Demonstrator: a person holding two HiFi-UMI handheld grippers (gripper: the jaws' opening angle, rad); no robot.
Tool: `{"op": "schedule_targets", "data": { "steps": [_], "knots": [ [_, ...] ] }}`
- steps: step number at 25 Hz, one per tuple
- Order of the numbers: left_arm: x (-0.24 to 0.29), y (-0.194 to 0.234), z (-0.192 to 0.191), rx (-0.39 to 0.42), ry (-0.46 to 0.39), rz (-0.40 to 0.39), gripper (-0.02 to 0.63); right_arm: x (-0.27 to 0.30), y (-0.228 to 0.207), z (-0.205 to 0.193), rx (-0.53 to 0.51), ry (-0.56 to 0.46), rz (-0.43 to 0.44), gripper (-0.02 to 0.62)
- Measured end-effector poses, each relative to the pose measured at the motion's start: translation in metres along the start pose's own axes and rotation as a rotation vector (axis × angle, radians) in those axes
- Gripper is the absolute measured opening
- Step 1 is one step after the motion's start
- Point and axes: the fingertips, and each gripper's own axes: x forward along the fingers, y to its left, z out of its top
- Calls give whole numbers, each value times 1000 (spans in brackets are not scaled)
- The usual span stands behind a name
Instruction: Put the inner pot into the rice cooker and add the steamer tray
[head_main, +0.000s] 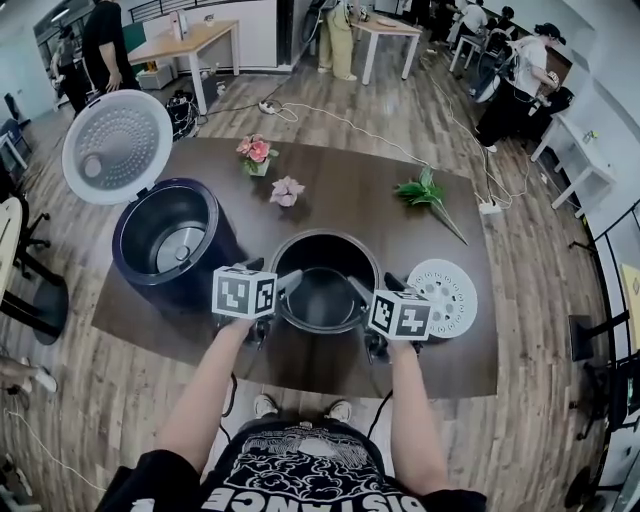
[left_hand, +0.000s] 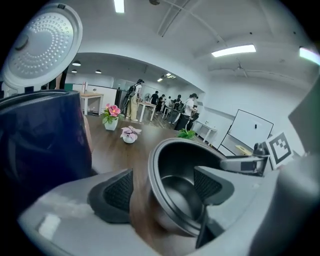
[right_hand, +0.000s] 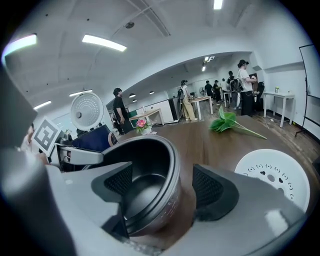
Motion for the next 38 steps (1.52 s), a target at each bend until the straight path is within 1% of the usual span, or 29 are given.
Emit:
{"op": "schedule_targets", "data": {
  "steps": [3, 8, 12, 14, 18, 21, 25, 31, 35, 38],
  "knots": [
    [-2, 0, -6, -30, 9, 11, 386, 1, 0, -7, 8, 26, 0, 347],
    [2, -2, -18, -96, 36, -8, 317, 4, -2, -14, 19, 60, -5, 317],
    [5, -4, -25, -101, 59, -17, 310, 7, -3, -20, 45, 78, -7, 301],
    [6, -4, -26, -109, 55, -11, 269, 8, -3, -22, 51, 84, -12, 280],
    [4, 2, -25, -157, 32, -1, 230, 10, -3, -24, 64, 89, -19, 230],
    [3, 5, -22, -187, 16, 1, 206, 10, -3, -24, 57, 99, -31, 223],
    [2, 5, -23, -215, 7, -4, 194, 9, -5, -25, 44, 110, -49, 208],
    [-5, 6, -23, -229, -21, 13, 179, 8, -4, -23, 13, 114, -87, 175],
    [-16, 11, -16, -235, -70, 43, 154, 9, 1, -17, -51, 111, -115, 142],
    [-26, 15, -2, -238, -126, 53, 143, 9, 5, -10, -57, 86, -116, 134]
  ]
}}
